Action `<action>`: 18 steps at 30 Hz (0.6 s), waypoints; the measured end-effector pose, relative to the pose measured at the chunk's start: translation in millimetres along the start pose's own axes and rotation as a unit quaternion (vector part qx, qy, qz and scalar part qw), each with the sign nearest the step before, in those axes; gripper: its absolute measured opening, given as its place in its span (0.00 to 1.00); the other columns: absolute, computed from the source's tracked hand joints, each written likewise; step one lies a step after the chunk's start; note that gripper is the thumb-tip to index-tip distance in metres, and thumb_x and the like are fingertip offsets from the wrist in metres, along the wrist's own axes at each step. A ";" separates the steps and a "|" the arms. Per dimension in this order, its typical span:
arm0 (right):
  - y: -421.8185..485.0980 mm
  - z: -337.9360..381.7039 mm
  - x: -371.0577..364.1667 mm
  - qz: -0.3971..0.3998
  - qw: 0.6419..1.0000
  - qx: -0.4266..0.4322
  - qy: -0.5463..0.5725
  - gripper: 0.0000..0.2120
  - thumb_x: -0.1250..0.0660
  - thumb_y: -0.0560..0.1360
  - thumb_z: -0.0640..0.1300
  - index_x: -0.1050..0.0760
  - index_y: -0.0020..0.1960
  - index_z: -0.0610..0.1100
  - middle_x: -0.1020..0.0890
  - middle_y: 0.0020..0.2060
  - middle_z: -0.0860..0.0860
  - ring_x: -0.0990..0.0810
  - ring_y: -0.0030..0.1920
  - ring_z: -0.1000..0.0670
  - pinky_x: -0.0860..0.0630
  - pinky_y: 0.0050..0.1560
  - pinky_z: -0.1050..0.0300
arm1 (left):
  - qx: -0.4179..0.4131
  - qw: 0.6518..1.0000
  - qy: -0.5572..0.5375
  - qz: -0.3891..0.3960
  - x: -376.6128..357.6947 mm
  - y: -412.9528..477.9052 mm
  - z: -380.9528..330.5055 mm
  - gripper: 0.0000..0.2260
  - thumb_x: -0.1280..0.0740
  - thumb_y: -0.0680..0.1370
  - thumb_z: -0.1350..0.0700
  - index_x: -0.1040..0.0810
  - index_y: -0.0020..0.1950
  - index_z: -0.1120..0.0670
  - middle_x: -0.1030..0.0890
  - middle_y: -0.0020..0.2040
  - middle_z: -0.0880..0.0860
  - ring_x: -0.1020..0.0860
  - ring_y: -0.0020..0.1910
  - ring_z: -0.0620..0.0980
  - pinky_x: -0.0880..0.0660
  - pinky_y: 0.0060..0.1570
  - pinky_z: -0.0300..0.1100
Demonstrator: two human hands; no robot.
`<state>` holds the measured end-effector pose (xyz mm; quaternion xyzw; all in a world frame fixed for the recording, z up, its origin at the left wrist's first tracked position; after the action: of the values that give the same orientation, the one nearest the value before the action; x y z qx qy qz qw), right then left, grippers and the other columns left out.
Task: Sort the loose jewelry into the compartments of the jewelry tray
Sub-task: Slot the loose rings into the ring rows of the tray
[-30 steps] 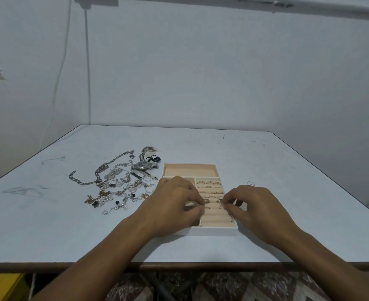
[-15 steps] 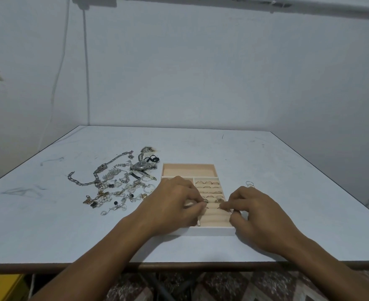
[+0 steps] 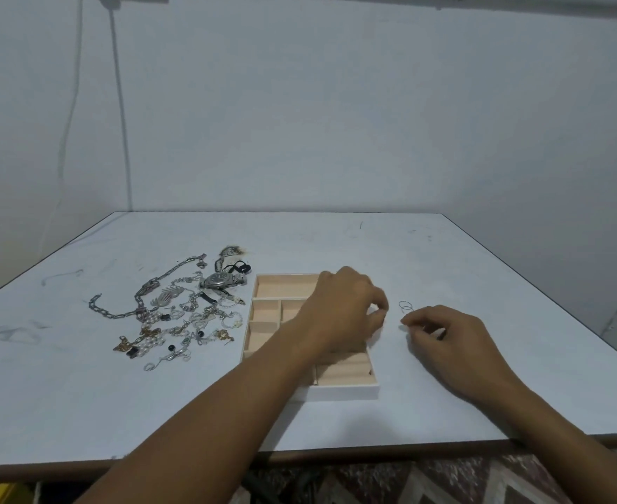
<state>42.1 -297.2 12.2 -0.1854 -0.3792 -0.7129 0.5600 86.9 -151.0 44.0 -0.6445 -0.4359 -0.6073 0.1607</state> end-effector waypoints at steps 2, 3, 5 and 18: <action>12.9 -17.0 2.7 -0.003 0.999 -0.029 -0.037 0.06 0.33 0.74 0.44 0.18 0.49 0.49 0.18 0.43 0.57 0.22 0.44 0.58 0.27 0.45 0.62 | 0.007 0.999 0.021 0.030 -10.5 24.0 -3.2 0.12 0.40 0.79 0.54 0.20 0.59 0.48 0.21 0.59 0.50 0.31 0.63 0.52 0.38 0.60 0.50; 19.6 -22.7 3.2 -0.002 0.998 -0.040 -0.053 0.06 0.32 0.74 0.45 0.19 0.49 0.48 0.18 0.42 0.56 0.22 0.43 0.57 0.28 0.44 0.61 | 0.012 0.999 0.029 0.044 -16.3 35.5 -3.6 0.13 0.40 0.80 0.55 0.21 0.61 0.48 0.21 0.60 0.50 0.32 0.64 0.52 0.38 0.60 0.50; 30.6 -28.6 2.7 -0.002 0.996 -0.063 -0.069 0.06 0.31 0.73 0.49 0.20 0.47 0.47 0.18 0.41 0.54 0.22 0.43 0.53 0.28 0.42 0.59 | 0.020 0.997 0.041 0.070 -28.8 55.0 -2.3 0.15 0.40 0.79 0.59 0.23 0.63 0.47 0.22 0.62 0.49 0.31 0.64 0.52 0.38 0.60 0.49; 44.5 -29.8 -10.7 -0.023 0.987 -0.118 -0.106 0.06 0.34 0.73 0.56 0.25 0.41 0.54 0.21 0.37 0.56 0.22 0.47 0.47 0.26 0.51 0.51 | 0.032 0.989 -0.009 0.146 -61.6 90.0 1.1 0.14 0.35 0.71 0.57 0.21 0.49 0.38 0.24 0.44 0.42 0.22 0.47 0.50 0.21 0.46 0.49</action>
<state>91.9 -316.3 0.6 -0.3158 -0.3541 -0.7414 0.4746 163.0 -223.9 15.9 -0.7014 -0.3578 -0.5572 0.2637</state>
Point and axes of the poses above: each hand's wrist, its own y-axis towards the middle knuckle, its own x-axis out of the back of the hand, z = x × y, the point moved 7 cm from there along y, towards the middle knuckle
